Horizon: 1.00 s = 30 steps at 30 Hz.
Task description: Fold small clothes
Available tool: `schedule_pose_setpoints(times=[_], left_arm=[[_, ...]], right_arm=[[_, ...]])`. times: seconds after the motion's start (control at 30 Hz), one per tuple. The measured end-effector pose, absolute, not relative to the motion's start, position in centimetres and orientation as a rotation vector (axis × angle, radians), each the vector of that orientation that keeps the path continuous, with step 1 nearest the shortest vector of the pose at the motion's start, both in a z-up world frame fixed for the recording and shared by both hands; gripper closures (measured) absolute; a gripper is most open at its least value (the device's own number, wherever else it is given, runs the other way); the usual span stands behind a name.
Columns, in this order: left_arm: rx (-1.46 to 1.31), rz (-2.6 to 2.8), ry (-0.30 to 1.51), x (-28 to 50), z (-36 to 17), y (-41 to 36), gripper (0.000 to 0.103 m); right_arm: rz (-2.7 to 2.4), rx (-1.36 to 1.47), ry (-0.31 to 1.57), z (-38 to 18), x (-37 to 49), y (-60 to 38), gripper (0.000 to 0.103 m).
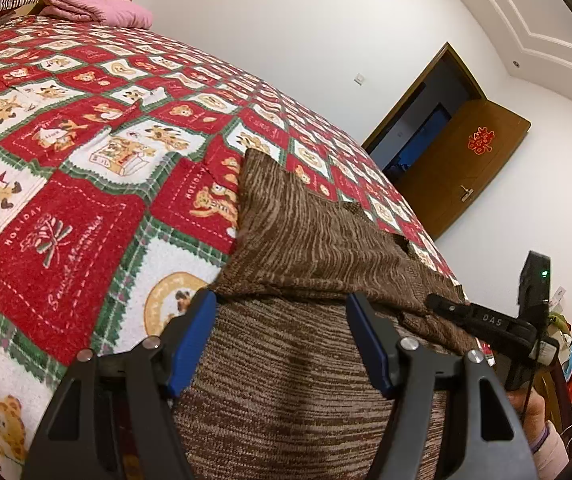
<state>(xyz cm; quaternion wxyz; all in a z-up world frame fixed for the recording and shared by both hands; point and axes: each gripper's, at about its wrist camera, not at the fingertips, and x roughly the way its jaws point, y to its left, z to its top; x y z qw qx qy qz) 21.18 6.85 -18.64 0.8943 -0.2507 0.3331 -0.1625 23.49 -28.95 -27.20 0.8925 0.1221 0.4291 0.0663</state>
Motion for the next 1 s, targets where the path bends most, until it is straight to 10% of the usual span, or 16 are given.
schedule_pose_setpoints(times=[0.17,0.23,0.5,0.6,1.0], left_arm=[[-0.516,-0.331,0.696,21.2,-18.7,6.9,0.033],[-0.506,-0.322,0.702,21.4,-18.6,6.8,0.033],[-0.539,-0.255,0.733,20.8,-18.4,8.2,0.054],[-0.388,-0.151,0.732,20.0,-16.4,7.6,0.023],[-0.190,-0.152,0.834,27.5,-14.7,2.6,0.013]], right_arm=[[0.194,0.227,0.870,-27.7,23.4,-27.0,0.048],[0.157,0.145,0.880,-27.9,23.5,-25.8,0.076],[0.201,0.001,0.902,-27.6,20.9,-24.5,0.085],[0.234,0.034,0.919,-27.6,19.5,-26.1,0.085],[0.227,0.124,0.778,-23.4,20.9,-26.6,0.085]])
